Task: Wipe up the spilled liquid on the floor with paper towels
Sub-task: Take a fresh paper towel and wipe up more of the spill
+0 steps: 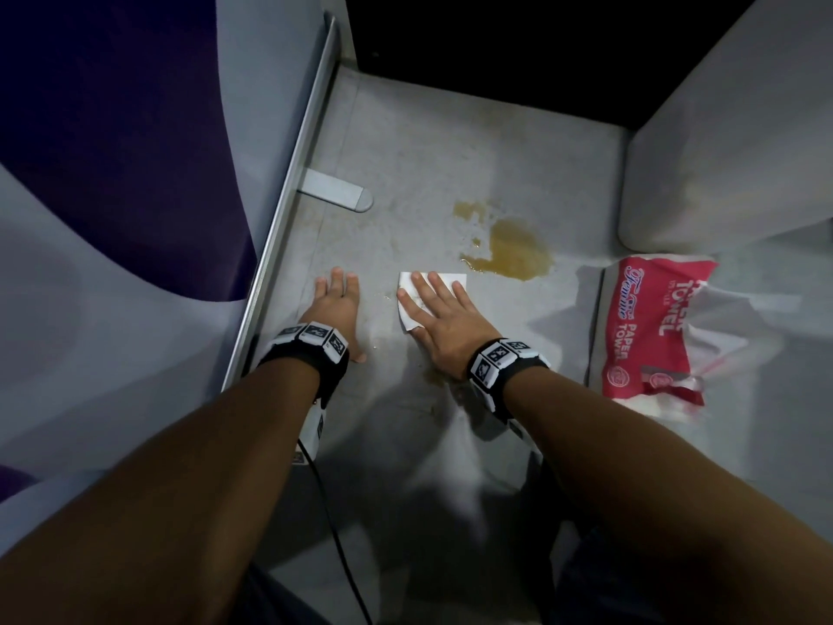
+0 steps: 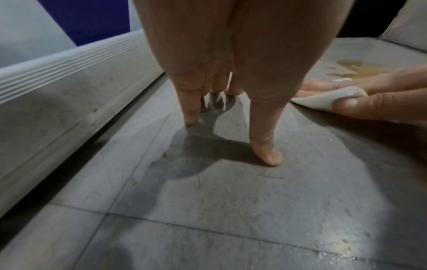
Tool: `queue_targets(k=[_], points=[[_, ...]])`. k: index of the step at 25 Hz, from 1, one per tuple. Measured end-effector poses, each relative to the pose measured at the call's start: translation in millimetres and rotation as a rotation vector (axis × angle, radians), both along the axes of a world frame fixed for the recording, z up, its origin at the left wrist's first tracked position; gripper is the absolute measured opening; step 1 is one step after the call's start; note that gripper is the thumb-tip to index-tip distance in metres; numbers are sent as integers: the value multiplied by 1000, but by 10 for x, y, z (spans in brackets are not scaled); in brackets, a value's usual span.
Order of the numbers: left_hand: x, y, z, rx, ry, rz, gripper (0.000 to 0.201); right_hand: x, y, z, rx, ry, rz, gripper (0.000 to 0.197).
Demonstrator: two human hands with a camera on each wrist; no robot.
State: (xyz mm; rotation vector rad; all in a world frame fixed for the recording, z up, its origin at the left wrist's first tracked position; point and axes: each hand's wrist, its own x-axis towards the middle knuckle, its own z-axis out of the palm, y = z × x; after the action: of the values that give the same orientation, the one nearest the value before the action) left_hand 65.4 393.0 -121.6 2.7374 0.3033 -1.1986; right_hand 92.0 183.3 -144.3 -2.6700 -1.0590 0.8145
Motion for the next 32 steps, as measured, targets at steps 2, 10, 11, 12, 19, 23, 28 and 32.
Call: queue_targets(k=[2, 10, 11, 12, 19, 23, 28, 32], points=[[9, -3, -8, 11, 4, -3, 136, -103, -35, 16, 0, 10, 1, 60], [22, -12, -3, 38, 14, -27, 137, -601, -183, 106, -6, 47, -13, 61], [22, -12, -3, 38, 12, -31, 137, -648, -193, 112, -8, 52, -15, 62], [14, -13, -4, 38, 11, -34, 137, -700, -205, 116, -10, 58, -17, 62], [10, 11, -19, 41, -8, -54, 136, -973, -262, 105, 1, 67, -15, 64], [4, 33, -46, 30, -15, -54, 136, -972, -253, 174, 168, 90, -122, 64], [8, 48, -61, 25, -8, -47, 137, -955, -231, 141, 280, -269, -205, 44], [-1, 45, -61, 17, -10, -48, 137, -988, -275, 89, 158, -205, -166, 59]])
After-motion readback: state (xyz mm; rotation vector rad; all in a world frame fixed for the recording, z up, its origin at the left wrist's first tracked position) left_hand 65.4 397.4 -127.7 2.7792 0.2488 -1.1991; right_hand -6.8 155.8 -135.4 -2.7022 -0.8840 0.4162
